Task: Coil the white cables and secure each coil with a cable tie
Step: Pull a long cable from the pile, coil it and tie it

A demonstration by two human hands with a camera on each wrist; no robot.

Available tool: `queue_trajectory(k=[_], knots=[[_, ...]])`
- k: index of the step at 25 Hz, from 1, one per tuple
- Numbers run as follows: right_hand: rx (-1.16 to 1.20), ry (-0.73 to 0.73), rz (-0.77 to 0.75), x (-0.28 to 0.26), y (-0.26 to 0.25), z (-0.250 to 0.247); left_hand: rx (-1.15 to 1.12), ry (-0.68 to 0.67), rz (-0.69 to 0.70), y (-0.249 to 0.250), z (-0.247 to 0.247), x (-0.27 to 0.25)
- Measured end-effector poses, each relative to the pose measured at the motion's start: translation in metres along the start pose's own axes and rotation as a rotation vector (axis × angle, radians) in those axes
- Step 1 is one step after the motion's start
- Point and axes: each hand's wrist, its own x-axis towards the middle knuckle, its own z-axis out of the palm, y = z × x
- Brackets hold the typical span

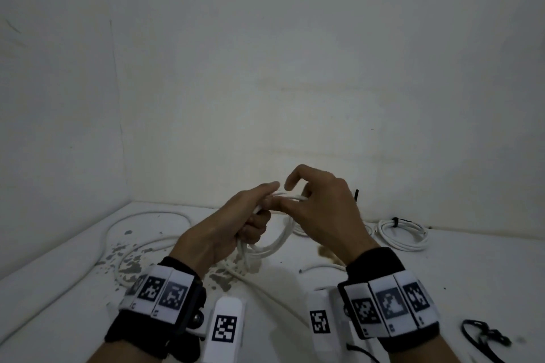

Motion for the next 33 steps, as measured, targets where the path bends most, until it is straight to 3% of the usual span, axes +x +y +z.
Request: queue_trajectory(k=[3, 5, 11, 22, 25, 28, 30, 33], knots=[[0.024, -0.168, 0.040, 0.002, 0.010, -0.015, 0.142, -0.006, 0.069, 0.000, -0.002, -0.003], [-0.058, -0.223, 0.065, 0.003, 0.020, -0.027, 0.105, 0.046, 0.068, 0.001, -0.012, -0.005], [-0.396, -0.117, 0.191, 0.003, 0.035, -0.024, -0.099, 0.089, 0.057, 0.002, -0.036, -0.005], [-0.439, -0.137, 0.399, -0.003, 0.070, -0.021, -0.302, 0.098, 0.036, -0.001, -0.043, 0.000], [-0.226, -0.078, 0.324, 0.002, 0.064, -0.018, -0.305, 0.138, 0.014, -0.007, -0.042, 0.003], [0.337, 0.030, 0.379, 0.007, 0.040, -0.019, -0.244, 0.194, -0.029, -0.015, -0.041, 0.008], [0.655, 0.020, 0.397, 0.008, 0.022, -0.025, -0.166, 0.221, -0.062, -0.020, -0.039, 0.012], [0.864, -0.040, 0.379, 0.009, 0.004, -0.033, -0.063, 0.233, -0.091, -0.029, -0.035, 0.014]])
